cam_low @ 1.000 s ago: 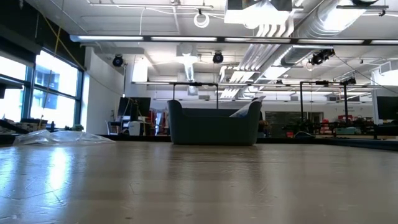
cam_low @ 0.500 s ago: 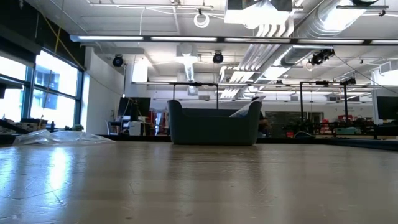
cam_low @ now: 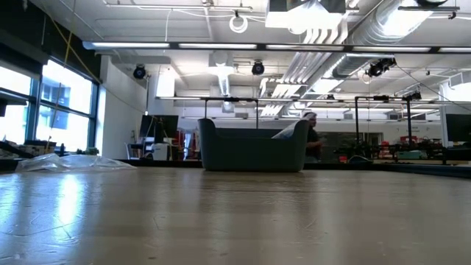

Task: Roll bandage
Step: Roll the orange bandage

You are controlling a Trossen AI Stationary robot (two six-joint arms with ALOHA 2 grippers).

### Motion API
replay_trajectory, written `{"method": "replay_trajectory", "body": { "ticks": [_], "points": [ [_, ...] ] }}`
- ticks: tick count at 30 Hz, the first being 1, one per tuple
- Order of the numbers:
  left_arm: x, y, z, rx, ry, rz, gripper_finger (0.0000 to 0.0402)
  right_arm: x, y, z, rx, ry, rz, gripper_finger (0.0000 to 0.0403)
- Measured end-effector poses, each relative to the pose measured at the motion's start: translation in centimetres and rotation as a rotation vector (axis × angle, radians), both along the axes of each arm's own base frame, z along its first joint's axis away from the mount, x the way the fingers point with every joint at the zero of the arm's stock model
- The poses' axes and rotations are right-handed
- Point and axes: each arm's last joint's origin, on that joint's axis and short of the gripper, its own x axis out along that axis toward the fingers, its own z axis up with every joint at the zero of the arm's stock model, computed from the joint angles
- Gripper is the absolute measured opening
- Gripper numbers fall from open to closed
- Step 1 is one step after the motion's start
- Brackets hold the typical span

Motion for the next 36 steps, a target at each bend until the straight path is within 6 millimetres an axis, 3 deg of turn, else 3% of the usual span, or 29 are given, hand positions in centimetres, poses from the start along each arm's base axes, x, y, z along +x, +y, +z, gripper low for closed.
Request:
{"method": "replay_trajectory", "body": {
  "ticks": [8,18,27,32,36],
  "points": [
    [0.0,-0.1,0.1,-0.019,-0.005,-0.010,0.0023,1.5,-0.3,0.4,0.023,-0.015,0.073,0.0148],
    [0.1,0.2,-0.1,-0.407,0.080,0.068,0.0051,2.1,-0.4,-0.2,-0.317,-0.012,0.083,0.0013],
    [1.1,1.6,-0.4,-0.936,0.236,0.064,0.0123,2.0,-0.9,-0.7,-0.645,0.038,0.067,0.0027],
    [1.7,2.4,-0.5,-1.007,0.270,0.066,0.0136,1.9,-1.2,-1.2,-0.794,0.079,0.090,0.0021],
    [1.8,2.7,-0.7,-1.002,0.278,0.078,0.0112,1.9,-1.2,-1.2,-0.770,0.082,0.081,0.0020]
  ]
}}
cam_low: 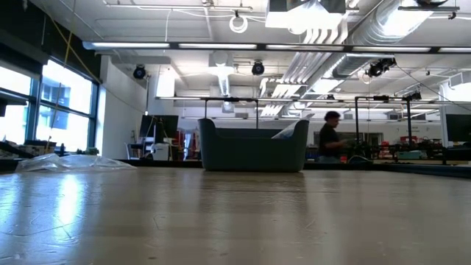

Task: Roll bandage
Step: Roll the orange bandage

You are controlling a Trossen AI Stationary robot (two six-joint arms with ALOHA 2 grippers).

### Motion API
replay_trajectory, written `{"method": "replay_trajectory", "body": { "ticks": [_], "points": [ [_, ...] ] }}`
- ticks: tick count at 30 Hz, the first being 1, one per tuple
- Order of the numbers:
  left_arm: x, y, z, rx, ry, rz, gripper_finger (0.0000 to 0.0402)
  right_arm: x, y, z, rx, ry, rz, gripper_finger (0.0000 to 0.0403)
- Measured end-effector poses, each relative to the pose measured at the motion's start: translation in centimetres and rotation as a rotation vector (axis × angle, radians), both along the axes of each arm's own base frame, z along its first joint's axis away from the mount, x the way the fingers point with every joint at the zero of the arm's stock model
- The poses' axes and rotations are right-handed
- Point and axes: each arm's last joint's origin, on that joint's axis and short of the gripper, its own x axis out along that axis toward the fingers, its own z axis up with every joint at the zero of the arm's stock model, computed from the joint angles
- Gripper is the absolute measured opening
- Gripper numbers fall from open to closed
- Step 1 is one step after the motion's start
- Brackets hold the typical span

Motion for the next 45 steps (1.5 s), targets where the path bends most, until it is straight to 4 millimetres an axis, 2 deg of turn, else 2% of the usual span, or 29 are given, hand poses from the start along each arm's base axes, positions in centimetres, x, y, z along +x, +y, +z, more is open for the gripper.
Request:
{"method": "replay_trajectory", "body": {
  "ticks": [5,7,11,21,26,30,35,40,45],
  "points": [
    [0.0,0.1,-0.2,0.062,0.004,0.001,0.0032,0.1,-0.1,-0.1,0.080,-0.004,-0.019,0.0025],
    [0.0,0.1,-0.3,0.129,-0.005,-0.007,0.0013,0.1,-0.2,-0.2,0.121,-0.002,-0.039,0.0031],
    [-0.2,0.0,-0.4,0.282,-0.018,0.012,0.0021,0.1,-0.5,-0.2,0.220,-0.045,-0.131,0.0054],
    [-1.2,-0.9,-1.2,0.685,0.000,0.031,0.0013,-0.1,-0.6,-0.5,0.394,-0.060,-0.192,0.0134],
    [-1.5,-1.4,-1.4,0.861,-0.013,0.010,0.0014,-1.1,0.1,-0.9,0.540,-0.007,-0.156,0.0139],
    [-2.2,-1.8,-1.6,1.048,0.030,0.084,0.0014,-2.0,0.7,-1.0,0.637,0.001,-0.152,0.0139],
    [-2.6,-1.7,-1.9,1.152,0.078,0.141,0.0014,-2.6,1.0,-1.0,0.659,-0.017,-0.158,0.0139],
    [-2.9,-1.5,-2.6,1.245,0.136,0.104,0.0014,-1.6,0.7,-0.4,0.740,-0.074,-0.188,0.0142],
    [-3.0,-0.1,-3.8,1.390,0.282,0.072,0.0014,1.1,-0.9,-0.4,0.800,-0.001,-0.174,0.0162]
  ]
}}
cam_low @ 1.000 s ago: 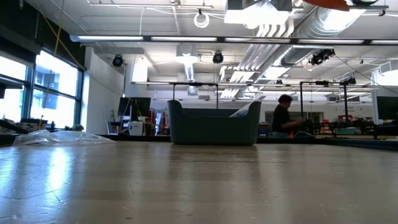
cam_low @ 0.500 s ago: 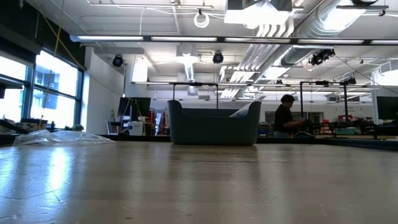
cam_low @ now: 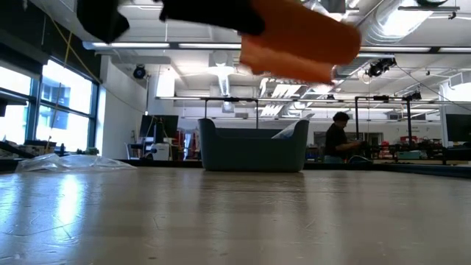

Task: Roll bandage
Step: Roll the orange bandage

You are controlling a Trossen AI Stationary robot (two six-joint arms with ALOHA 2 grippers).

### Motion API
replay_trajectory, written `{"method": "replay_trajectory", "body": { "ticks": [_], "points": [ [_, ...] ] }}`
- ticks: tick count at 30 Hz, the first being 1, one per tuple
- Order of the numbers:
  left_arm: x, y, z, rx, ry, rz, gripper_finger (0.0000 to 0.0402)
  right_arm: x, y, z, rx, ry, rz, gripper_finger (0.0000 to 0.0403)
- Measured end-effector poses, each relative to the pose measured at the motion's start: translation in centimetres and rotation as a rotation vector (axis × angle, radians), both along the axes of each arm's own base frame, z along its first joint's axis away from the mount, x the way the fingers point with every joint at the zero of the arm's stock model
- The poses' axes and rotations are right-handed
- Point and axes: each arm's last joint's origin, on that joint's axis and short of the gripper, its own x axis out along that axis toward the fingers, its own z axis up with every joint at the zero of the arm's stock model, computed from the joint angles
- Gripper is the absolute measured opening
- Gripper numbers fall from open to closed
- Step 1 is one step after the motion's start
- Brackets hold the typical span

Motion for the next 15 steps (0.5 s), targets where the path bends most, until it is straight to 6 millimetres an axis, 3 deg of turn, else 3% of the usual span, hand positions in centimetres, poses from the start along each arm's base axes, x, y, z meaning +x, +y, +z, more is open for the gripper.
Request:
{"method": "replay_trajectory", "body": {
  "ticks": [4,11,15],
  "points": [
    [0.4,1.0,-0.7,0.013,0.040,0.038,0.0015,2.6,-1.7,-0.4,0.071,0.054,0.049,0.0190],
    [0.7,1.0,-1.9,0.121,0.120,-0.027,0.0015,5.5,-4.7,-1.0,0.008,0.118,0.095,0.0233],
    [0.7,1.0,-2.0,0.165,0.150,-0.066,0.0015,7.1,-6.8,-1.1,0.167,0.176,0.126,0.0247]
  ]
}}
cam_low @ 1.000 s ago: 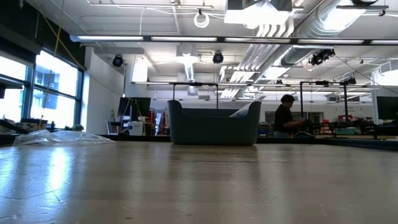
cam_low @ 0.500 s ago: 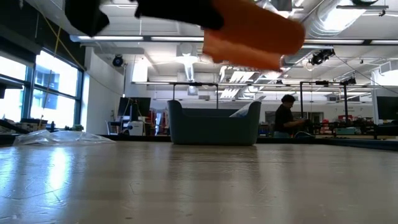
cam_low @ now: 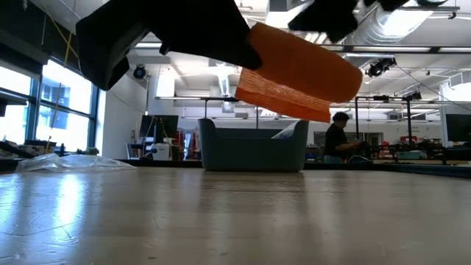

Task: Roll bandage
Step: Roll the orange bandage

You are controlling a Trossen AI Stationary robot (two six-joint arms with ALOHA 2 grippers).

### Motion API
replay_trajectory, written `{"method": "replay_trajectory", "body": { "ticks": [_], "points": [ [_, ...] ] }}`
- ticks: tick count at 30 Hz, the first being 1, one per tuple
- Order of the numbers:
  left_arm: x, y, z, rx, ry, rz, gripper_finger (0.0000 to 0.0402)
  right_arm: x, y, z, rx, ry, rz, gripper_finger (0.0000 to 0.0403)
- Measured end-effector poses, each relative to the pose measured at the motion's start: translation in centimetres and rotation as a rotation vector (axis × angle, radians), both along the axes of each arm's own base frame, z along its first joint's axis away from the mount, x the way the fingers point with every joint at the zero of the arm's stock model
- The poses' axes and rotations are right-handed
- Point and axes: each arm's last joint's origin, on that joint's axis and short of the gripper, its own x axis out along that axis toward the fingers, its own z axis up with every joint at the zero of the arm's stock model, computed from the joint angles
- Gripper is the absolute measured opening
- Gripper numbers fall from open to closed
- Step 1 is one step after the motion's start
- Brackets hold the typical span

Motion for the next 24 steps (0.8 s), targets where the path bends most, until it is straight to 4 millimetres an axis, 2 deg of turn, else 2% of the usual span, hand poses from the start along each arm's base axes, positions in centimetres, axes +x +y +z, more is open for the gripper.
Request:
{"method": "replay_trajectory", "body": {
  "ticks": [5,10,17,24],
  "points": [
    [0.0,-0.1,-0.1,0.060,0.049,-0.072,0.0015,1.2,-3.0,-0.8,0.082,0.137,0.034,0.0264],
    [-0.2,0.0,-0.3,0.080,0.082,-0.095,0.0015,2.1,-4.9,-1.2,0.167,0.201,0.148,0.0269],
    [-0.3,-0.2,-0.4,0.127,0.120,-0.155,0.0015,3.6,-5.6,-4.0,0.322,0.311,0.333,0.0268],
    [-0.4,-0.4,-0.4,0.154,0.119,-0.157,0.0015,5.0,-6.1,-6.2,0.357,0.314,0.347,0.0268]
  ]
}}
